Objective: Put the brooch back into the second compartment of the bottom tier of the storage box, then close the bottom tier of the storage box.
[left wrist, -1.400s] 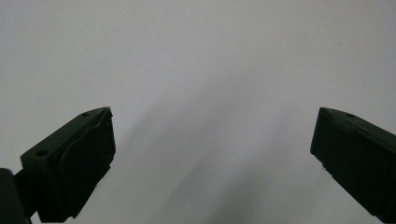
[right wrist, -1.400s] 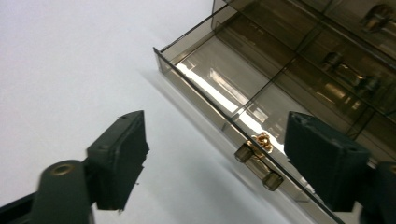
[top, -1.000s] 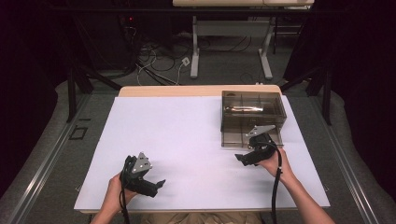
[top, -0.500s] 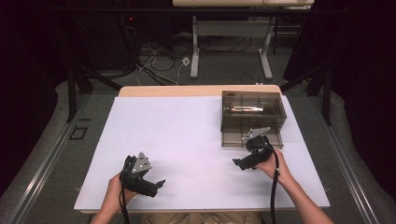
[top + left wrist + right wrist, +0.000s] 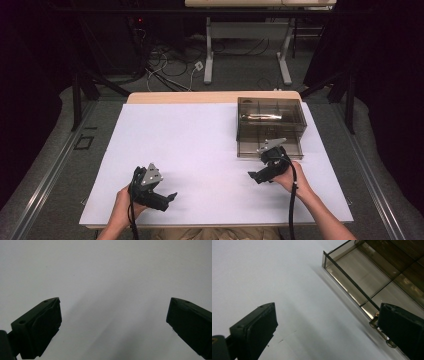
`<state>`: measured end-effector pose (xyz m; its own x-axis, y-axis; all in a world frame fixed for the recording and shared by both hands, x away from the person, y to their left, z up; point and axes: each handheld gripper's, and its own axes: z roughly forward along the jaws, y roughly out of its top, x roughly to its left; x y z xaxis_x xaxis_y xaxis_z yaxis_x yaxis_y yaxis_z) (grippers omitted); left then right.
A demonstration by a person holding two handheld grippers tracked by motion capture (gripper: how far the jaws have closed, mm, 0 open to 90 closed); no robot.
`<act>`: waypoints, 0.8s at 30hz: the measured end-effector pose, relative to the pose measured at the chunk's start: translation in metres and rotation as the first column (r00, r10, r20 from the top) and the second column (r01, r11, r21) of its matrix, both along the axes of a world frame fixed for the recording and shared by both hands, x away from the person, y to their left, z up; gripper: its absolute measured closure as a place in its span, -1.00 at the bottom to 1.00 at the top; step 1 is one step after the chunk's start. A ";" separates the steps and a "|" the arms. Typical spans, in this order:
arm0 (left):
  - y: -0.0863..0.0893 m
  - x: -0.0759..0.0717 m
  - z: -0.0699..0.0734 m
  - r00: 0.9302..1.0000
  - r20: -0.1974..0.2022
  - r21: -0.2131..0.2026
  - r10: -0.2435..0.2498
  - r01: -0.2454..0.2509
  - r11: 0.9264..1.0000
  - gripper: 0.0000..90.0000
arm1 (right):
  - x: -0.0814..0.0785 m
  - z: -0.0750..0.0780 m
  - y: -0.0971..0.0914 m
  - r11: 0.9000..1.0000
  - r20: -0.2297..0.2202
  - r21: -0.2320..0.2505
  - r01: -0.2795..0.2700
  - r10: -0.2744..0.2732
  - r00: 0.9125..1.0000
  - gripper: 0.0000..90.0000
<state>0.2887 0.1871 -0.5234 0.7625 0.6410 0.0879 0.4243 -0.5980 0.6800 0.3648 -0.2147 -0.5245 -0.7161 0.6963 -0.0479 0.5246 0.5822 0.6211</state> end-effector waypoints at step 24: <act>0.002 0.000 0.001 1.000 0.007 -0.003 -0.001 0.001 1.000 -1.00 | 0.002 -0.010 0.003 0.990 0.046 -0.105 0.095 -0.090 0.995 1.00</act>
<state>0.2884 0.1887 -0.5226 0.7623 0.6408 0.0913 0.4195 -0.5965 0.6843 0.3668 -0.2116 -0.5347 -0.6446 0.7489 -0.1537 0.5546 0.5965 0.5802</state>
